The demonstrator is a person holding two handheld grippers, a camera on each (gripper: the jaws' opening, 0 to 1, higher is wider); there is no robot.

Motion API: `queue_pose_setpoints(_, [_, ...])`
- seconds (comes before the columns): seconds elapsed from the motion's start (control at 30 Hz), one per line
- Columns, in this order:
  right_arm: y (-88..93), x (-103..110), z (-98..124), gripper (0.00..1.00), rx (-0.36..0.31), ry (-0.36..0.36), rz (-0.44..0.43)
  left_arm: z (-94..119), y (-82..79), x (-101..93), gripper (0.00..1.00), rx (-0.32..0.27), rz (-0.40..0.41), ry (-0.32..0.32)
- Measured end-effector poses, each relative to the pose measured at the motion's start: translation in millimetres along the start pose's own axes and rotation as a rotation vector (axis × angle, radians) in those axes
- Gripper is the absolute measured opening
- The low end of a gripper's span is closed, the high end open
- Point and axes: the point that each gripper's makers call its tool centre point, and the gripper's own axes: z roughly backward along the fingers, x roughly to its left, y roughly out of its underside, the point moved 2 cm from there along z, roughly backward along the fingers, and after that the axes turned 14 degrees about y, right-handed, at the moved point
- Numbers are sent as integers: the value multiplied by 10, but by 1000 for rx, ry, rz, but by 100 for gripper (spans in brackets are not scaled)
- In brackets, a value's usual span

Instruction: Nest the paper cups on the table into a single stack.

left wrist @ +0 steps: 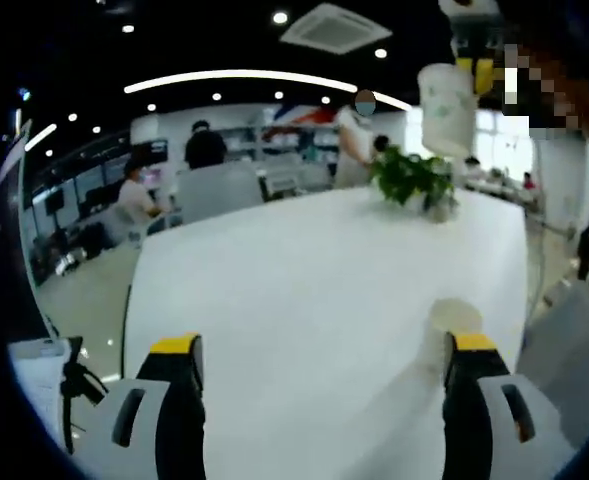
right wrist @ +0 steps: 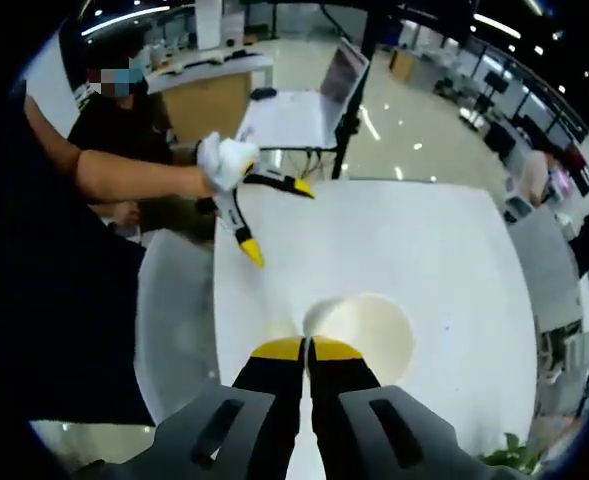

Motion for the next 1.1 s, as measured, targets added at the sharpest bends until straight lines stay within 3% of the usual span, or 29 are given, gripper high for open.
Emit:
queue_pose_setpoints(0.27, [36, 91, -36, 0, 59, -31, 4, -105, 101, -143, 99, 57, -80, 41])
queue_pose_setpoints(0.8, [78, 171, -98, 0, 115, -34, 14, -96, 136, -92, 99, 58, -69, 45])
queue_pose_setpoints(1.1, [152, 216, -238, 0, 135, -44, -4, -98, 188, -105, 99, 62, -60, 46])
